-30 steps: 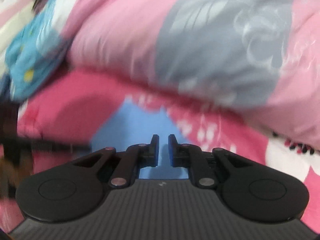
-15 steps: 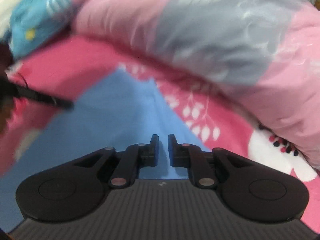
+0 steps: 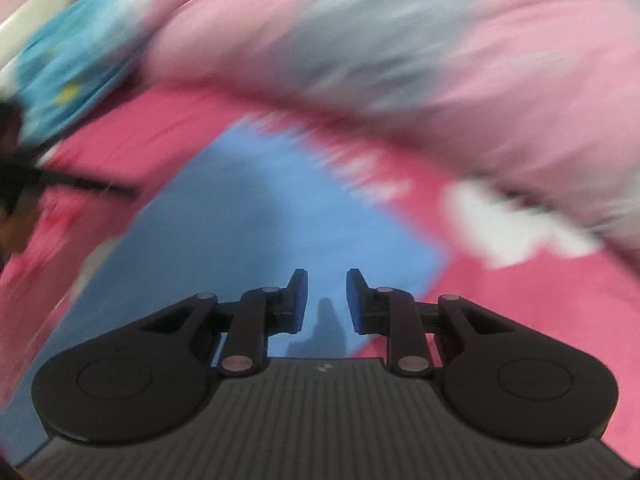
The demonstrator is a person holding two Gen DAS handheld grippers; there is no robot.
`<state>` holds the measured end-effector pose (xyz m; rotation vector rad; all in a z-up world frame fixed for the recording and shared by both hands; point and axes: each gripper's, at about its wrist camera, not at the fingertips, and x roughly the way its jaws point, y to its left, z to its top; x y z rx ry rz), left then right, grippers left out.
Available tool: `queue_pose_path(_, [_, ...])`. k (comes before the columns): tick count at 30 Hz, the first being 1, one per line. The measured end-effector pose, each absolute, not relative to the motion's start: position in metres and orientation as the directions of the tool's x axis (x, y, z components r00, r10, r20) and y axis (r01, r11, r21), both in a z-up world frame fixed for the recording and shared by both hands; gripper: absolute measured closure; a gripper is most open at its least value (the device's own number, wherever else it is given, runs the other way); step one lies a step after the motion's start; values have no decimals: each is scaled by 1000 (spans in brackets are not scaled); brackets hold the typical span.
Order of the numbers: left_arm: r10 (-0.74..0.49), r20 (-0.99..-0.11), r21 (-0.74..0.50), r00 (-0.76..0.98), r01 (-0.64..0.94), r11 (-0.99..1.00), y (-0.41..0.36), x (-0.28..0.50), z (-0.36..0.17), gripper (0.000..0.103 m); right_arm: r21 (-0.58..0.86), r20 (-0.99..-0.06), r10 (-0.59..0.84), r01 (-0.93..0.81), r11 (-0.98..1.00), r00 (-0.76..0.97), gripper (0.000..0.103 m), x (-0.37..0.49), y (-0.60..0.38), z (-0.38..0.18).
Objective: Fold clothes
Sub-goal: 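Open both grippers and release the folded blue strip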
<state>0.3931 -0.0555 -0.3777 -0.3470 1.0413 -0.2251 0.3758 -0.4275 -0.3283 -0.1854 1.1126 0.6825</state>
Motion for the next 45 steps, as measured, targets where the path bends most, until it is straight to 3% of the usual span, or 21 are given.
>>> queue_pose_path(3, [-322,-836,-345,444,30,938,-58,366,-380,65,69,-939,245,-563,823,243,82,373,-437,-364])
queue_pose_path(4, [-309,-850,-328,426,30,944,-59,358,-384,67,62,-938,223,-504,861,265,77,376,-449,-364])
queue_pose_path(7, [-286,-865,-301,412,31,953,-57,338,-385,70,45,-895,189,-342,939,403,77,370,-467,-332])
queue_pose_path(10, [-297,-865,-312,404,31,950,-58,320,-375,69,92,-876,264,-397,913,404,77,346,-449,-314])
queue_pose_path(15, [-393,-864,-374,314,120,919,-81,286,-366,62,218,-876,410,-551,805,252,78,299,-403,-323])
queue_pose_path(19, [-356,-906,-313,229,204,928,-94,247,-379,64,157,-945,277,-504,849,173,78,253,-415,-365])
queue_pose_path(20, [-336,-914,-288,228,220,932,-91,237,-384,70,152,-944,271,-479,865,190,78,243,-424,-366])
queue_pose_path(23, [-330,-915,-279,233,226,933,-75,221,-380,70,111,-961,189,-343,933,202,77,224,-447,-354])
queue_pose_path(25, [-326,-918,-284,226,200,938,-66,218,-375,70,116,-946,203,-320,940,253,77,216,-446,-339])
queue_pose_path(31, [-348,-917,-308,196,208,928,-77,205,-363,56,230,-887,367,-421,877,281,76,183,-380,-333])
queue_pose_path(41, [-265,-961,-239,75,247,939,-59,115,-373,53,154,-985,167,-238,959,35,75,36,-407,-342])
queue_pose_path(45, [-273,-958,-246,88,231,941,-52,121,-360,53,208,-944,251,-206,956,213,75,66,-382,-321])
